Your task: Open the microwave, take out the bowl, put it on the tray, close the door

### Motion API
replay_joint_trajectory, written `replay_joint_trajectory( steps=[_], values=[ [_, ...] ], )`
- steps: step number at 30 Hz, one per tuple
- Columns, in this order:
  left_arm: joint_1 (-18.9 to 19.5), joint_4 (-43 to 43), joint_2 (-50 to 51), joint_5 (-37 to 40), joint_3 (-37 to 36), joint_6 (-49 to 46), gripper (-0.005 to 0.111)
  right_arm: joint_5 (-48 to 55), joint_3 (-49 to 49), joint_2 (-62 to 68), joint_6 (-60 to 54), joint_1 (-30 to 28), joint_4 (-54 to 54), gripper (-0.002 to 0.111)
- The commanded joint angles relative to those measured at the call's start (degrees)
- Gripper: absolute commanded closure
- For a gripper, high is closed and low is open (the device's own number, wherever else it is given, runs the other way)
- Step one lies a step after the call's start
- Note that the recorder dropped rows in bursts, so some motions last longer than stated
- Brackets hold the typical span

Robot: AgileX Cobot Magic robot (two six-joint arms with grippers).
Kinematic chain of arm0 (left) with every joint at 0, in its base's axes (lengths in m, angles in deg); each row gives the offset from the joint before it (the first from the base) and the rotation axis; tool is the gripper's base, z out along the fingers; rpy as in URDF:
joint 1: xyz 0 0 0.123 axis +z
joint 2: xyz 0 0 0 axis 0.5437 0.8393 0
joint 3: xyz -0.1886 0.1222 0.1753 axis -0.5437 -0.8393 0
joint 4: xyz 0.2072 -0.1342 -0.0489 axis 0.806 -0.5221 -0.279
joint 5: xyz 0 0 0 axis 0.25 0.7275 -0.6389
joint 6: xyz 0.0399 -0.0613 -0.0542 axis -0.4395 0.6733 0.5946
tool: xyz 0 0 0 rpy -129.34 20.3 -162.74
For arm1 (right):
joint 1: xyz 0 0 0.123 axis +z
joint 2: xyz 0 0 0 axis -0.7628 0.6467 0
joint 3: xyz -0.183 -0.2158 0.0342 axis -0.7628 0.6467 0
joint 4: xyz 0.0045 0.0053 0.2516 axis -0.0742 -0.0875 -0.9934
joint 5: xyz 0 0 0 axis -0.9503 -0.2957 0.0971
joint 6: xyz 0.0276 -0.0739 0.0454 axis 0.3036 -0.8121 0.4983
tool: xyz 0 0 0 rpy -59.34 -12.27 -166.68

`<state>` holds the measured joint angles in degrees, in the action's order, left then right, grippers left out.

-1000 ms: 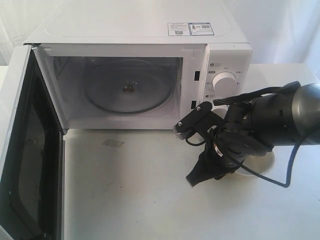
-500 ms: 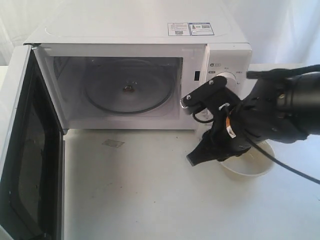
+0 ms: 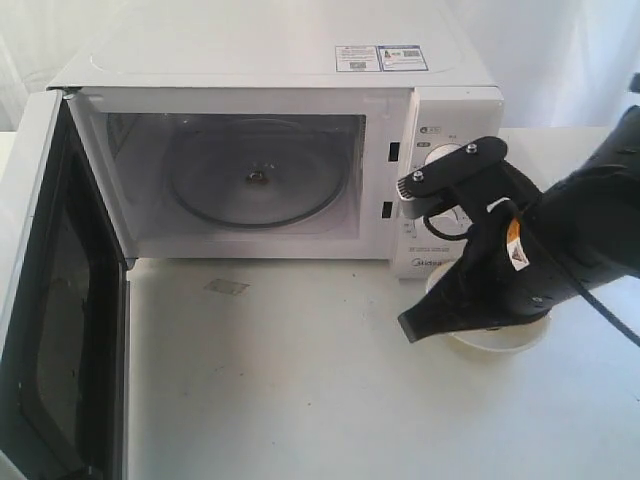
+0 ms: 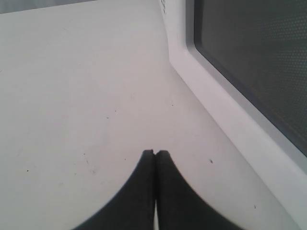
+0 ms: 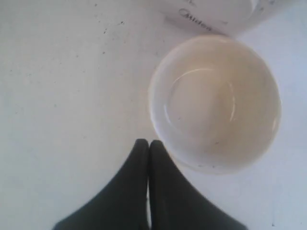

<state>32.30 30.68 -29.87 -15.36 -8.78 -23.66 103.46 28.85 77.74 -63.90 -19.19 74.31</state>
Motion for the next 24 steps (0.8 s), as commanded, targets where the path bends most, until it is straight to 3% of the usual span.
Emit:
replay_joint_trajectory(
  steps=[1,10,17,24],
  values=[
    [-0.10,-0.65,-0.29,0.19,-0.18,-0.16,0.107,-0.11,4.22,-5.23,-5.52,-0.30,-7.13,0.108],
    [-0.10,-0.65,-0.29,0.19,-0.18,-0.16,0.107,-6.05,10.01,-19.87,-19.30,-0.30,-24.30,0.108],
    [-0.10,-0.65,-0.29,0.19,-0.18,-0.16,0.107,-5.02,12.16,-34.77,-23.77,-0.30,-24.67,0.108],
    [-0.10,-0.65,-0.29,0.19,-0.18,-0.16,0.107,3.88,12.73,-46.99,-30.61,-0.30,-24.67,0.108]
  ],
)
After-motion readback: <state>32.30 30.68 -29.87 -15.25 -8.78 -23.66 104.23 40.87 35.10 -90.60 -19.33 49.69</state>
